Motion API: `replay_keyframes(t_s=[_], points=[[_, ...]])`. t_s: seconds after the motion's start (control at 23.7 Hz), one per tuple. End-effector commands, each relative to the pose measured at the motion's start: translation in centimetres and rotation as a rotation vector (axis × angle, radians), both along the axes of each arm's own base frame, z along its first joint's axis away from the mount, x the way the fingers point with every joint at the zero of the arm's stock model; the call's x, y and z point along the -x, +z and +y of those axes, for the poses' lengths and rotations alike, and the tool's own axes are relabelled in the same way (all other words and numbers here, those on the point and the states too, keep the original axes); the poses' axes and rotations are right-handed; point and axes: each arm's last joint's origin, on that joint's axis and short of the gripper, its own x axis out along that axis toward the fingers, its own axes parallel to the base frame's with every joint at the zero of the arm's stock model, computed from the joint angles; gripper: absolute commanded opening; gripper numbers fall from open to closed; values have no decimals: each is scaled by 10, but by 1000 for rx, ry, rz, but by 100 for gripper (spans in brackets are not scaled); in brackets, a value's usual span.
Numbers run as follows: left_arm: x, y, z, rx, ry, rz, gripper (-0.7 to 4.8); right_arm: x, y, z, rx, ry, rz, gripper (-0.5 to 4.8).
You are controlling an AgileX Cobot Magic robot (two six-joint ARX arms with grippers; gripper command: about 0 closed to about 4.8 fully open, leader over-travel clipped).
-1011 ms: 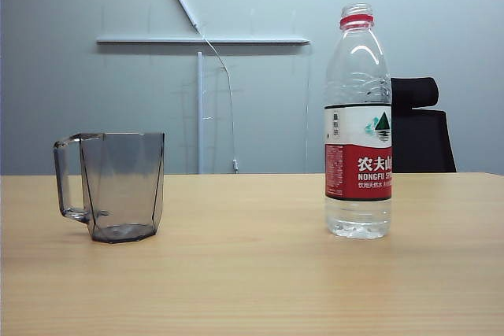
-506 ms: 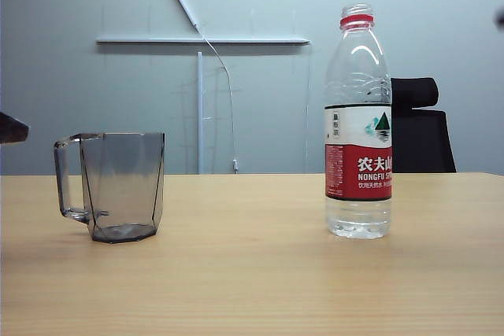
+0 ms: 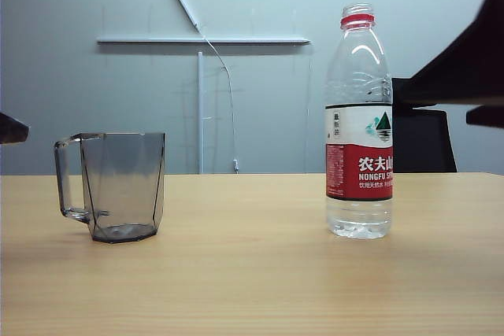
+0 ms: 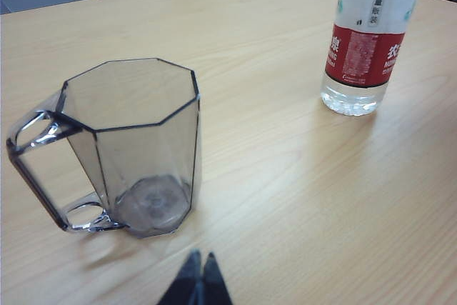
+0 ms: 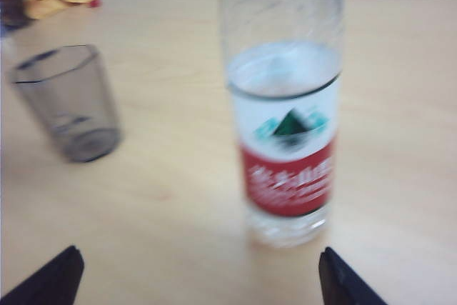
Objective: Pick up the mineral water bottle on the table and pour water into the mug until it's half full.
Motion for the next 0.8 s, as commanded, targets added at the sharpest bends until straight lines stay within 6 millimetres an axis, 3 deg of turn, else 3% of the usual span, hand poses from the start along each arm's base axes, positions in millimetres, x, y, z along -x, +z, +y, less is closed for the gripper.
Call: replay_keyframes(t_s=[0.04,0.46,0.63,0.8], points=[[0,2,0,10,-1,-7,-2,-10,7,4,8,-86,-82,479],[0,2,0,10,-1,-7,-2,-61,-6,8,-47,-3,-116,479],[0,2,0,10,-1,-7,-2,-87,-17,22,-56,19,-128,479],[0,2,0,10,-1,-7,-2,-99,-27,28,-64,11,-129,479]])
